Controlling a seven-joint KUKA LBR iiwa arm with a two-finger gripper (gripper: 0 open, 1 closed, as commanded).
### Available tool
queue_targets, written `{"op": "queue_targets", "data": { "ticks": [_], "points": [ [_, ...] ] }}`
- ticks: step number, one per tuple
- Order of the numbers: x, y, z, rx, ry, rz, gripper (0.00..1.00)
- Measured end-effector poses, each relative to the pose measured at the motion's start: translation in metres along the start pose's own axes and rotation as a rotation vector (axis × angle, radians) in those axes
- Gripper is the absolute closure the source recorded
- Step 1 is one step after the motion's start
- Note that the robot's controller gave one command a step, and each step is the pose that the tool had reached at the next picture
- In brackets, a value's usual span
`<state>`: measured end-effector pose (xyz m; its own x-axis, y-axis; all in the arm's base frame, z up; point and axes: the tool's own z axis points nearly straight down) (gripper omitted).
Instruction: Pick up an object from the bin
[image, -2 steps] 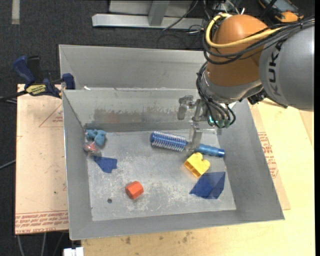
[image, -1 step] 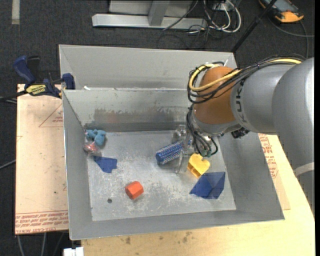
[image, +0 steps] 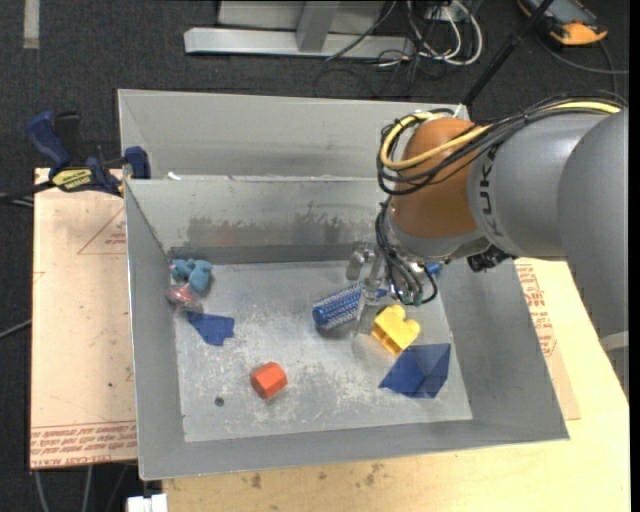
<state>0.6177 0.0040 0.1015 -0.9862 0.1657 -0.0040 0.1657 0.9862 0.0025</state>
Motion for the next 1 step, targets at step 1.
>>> {"op": "queue_targets", "data": {
  "ticks": [1],
  "points": [
    [0.0017, -0.0125, 0.0017, 0.001, 0.002, 0.065, 0.00]
  ]
}}
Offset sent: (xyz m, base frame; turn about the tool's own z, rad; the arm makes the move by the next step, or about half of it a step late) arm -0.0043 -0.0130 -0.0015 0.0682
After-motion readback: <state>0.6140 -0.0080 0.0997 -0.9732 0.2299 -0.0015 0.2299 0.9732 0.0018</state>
